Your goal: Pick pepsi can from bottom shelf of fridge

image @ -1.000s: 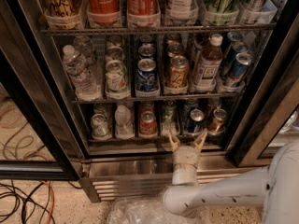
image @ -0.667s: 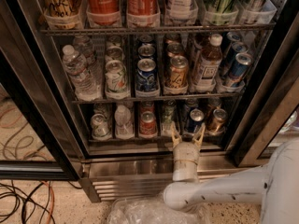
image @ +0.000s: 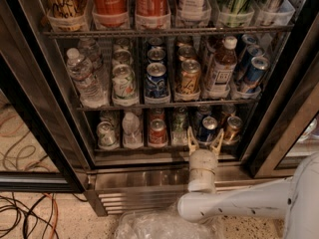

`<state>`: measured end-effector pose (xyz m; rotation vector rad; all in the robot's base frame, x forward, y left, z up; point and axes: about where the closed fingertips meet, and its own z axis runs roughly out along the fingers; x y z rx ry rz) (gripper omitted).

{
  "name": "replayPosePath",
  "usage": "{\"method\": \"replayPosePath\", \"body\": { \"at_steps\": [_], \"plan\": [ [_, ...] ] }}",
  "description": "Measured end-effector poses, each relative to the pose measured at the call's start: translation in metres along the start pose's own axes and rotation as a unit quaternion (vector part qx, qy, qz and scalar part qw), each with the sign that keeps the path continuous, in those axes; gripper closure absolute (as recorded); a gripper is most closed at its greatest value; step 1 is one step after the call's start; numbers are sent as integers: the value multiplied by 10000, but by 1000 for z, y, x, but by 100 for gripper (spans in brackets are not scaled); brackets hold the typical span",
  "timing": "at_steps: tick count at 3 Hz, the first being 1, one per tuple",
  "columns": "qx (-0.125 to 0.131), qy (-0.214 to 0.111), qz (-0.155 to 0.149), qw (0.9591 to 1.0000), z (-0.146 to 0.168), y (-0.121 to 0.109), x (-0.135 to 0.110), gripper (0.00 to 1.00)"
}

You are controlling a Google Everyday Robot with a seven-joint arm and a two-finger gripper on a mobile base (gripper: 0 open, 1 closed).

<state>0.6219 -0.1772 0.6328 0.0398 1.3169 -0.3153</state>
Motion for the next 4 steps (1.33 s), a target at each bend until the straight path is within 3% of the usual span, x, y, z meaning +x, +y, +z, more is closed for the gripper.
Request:
{"method": "replayPosePath", "body": {
  "at_steps": [1, 4],
  "plan": [
    [30, 87, 157, 9998, 0, -10, 1, 30],
    [-295, 498, 401, 9975, 6, -17, 22, 35]
  ]
}}
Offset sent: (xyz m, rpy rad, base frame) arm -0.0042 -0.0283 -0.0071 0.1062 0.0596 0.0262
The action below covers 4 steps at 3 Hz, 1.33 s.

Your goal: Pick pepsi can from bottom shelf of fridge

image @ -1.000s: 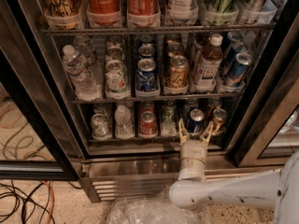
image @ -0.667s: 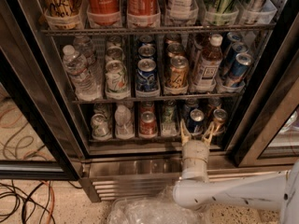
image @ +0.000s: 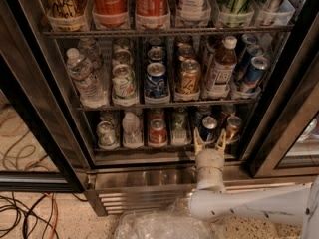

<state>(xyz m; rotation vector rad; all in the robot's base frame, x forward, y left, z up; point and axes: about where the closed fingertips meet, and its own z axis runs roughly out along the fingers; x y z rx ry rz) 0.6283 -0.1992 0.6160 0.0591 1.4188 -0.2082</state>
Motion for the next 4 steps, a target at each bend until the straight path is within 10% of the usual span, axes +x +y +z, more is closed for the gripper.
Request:
{"method": "replayPosePath", "body": {
  "at_steps": [4],
  "plan": [
    [-230, -5, 157, 9996, 25, 16, 4, 34]
  ]
}}
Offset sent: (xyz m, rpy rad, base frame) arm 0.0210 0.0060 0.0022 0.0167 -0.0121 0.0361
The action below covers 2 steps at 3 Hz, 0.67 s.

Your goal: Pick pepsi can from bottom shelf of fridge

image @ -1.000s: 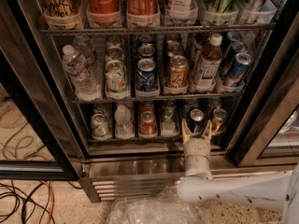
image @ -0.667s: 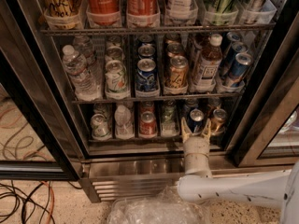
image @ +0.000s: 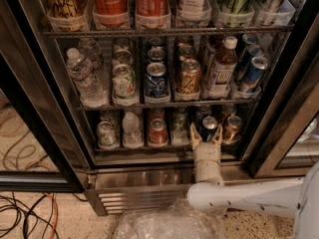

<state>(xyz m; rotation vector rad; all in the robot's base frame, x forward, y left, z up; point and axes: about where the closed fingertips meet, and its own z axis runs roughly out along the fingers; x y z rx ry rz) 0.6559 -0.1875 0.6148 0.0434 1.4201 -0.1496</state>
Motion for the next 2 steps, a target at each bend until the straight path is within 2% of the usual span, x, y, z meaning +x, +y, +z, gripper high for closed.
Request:
{"method": "replayPosePath", "body": {
  "at_steps": [1, 2],
  "plan": [
    [-18, 105, 42, 9999, 3, 4, 4, 53],
    [-18, 104, 42, 9999, 3, 4, 4, 76]
  ]
}}
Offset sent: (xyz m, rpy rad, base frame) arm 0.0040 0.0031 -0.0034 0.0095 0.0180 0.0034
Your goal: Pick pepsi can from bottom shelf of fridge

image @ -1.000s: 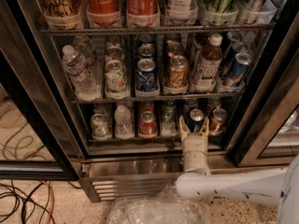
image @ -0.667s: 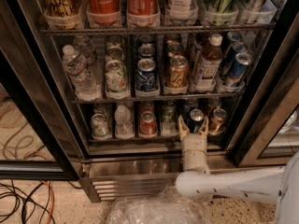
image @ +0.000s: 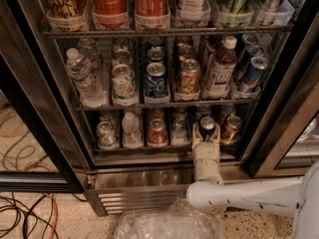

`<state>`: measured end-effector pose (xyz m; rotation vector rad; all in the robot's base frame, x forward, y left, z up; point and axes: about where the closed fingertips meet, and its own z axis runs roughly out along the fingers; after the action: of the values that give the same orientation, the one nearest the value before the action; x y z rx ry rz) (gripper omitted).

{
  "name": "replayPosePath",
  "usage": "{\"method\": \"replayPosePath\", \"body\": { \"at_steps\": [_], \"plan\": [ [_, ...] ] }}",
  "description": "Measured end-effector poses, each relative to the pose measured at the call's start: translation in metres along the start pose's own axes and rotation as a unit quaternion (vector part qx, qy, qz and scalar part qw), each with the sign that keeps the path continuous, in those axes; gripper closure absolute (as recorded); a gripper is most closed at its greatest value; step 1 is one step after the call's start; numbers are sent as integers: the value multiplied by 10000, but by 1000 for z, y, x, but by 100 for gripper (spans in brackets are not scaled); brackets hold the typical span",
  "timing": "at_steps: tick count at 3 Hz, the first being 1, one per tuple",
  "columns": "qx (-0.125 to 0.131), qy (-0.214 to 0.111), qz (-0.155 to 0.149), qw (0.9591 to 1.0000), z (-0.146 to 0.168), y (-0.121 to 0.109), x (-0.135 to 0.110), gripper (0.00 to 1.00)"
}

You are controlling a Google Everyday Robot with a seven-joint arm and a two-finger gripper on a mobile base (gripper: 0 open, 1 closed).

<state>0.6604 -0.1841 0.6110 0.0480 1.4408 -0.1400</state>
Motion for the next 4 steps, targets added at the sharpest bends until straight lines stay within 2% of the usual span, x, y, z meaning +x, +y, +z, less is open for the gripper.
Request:
{"method": "replayPosePath", "body": {
  "at_steps": [1, 2, 3, 4],
  "plan": [
    [-2, -9, -3, 10000, 0, 0, -1, 98],
    [-108, -318, 24, 9994, -10, 2, -35, 100],
    [-424, -759, 154, 9961, -30, 14, -90, 100],
    [-954, -676, 272, 9928, -54, 26, -117, 100]
  ]
}}
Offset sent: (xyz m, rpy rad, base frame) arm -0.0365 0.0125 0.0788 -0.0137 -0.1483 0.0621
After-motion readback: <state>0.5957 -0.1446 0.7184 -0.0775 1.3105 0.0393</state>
